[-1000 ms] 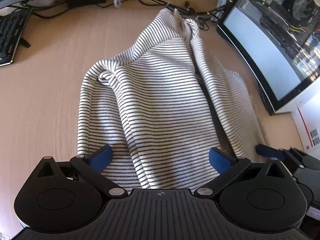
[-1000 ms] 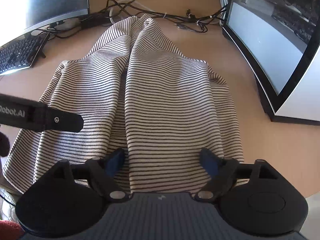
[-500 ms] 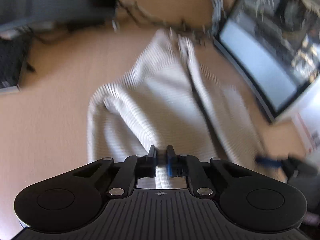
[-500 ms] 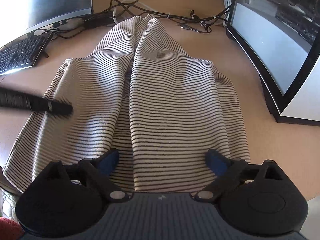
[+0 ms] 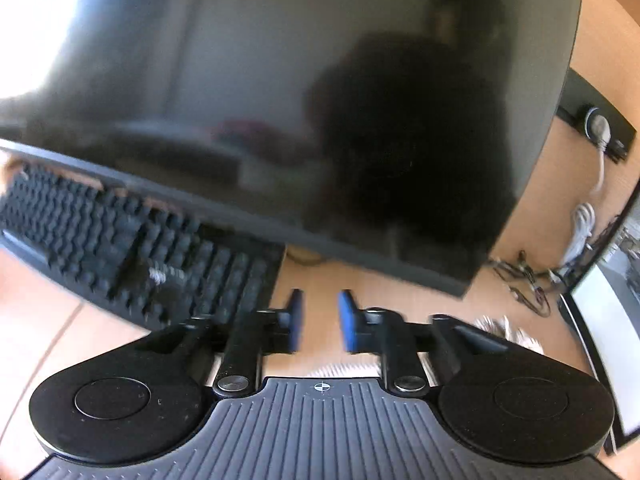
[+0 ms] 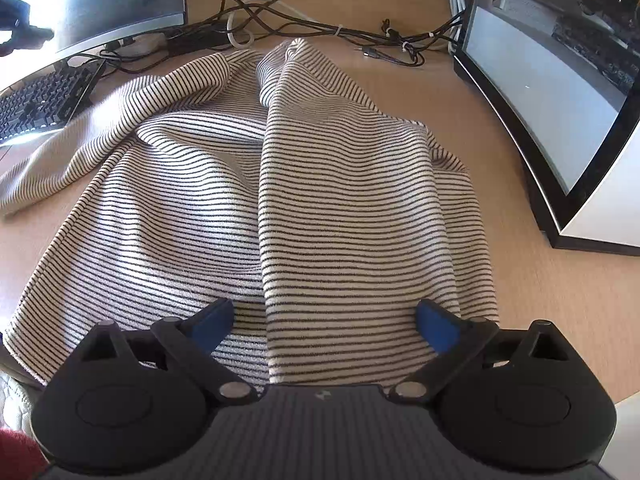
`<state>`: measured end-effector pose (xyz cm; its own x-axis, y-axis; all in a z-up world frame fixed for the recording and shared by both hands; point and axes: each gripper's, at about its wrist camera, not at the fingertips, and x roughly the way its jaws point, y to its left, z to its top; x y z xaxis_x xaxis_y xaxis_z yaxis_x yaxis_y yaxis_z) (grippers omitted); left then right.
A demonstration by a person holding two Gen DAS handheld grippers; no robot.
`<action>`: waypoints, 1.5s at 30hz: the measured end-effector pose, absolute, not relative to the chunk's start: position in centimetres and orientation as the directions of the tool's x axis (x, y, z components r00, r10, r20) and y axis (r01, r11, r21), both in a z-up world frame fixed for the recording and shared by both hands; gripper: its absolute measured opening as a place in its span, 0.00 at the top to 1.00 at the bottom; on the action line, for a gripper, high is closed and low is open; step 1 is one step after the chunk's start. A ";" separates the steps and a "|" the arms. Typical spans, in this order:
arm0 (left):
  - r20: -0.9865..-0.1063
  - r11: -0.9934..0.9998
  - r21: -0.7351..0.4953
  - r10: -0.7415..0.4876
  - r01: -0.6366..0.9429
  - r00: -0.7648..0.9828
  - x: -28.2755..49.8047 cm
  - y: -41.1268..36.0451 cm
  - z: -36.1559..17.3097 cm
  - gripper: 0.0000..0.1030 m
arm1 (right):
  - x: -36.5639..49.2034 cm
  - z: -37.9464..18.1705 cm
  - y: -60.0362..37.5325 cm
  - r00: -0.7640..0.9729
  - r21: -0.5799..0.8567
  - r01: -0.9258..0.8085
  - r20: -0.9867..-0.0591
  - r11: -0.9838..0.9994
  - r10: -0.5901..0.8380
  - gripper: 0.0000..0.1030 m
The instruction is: Fold clothes
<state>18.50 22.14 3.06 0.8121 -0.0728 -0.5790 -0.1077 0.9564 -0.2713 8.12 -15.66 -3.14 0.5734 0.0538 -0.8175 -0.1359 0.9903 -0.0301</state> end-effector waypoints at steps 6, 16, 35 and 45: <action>-0.578 0.970 -0.158 -0.244 0.187 0.778 16.7 18.3 0.9 0.25 | 9.7 1.6 -15.9 0.680 -0.070 -0.062 -0.733 0.996 -0.009 0.41; -0.647 0.957 0.072 -0.168 0.279 0.744 19.2 9.2 -1.8 0.20 | 20.1 0.9 -10.3 0.701 -0.166 -0.223 -0.712 0.960 0.040 0.38; -0.726 0.950 0.159 -0.072 0.268 0.684 28.3 7.2 -5.6 0.71 | 29.5 0.7 -19.1 0.733 -0.163 -0.181 -0.680 0.970 0.022 0.96; -0.685 0.989 0.134 0.050 0.059 0.727 29.8 12.3 -4.8 0.79 | 30.1 -1.2 -19.5 0.717 -0.169 -0.182 -0.697 0.969 0.013 0.95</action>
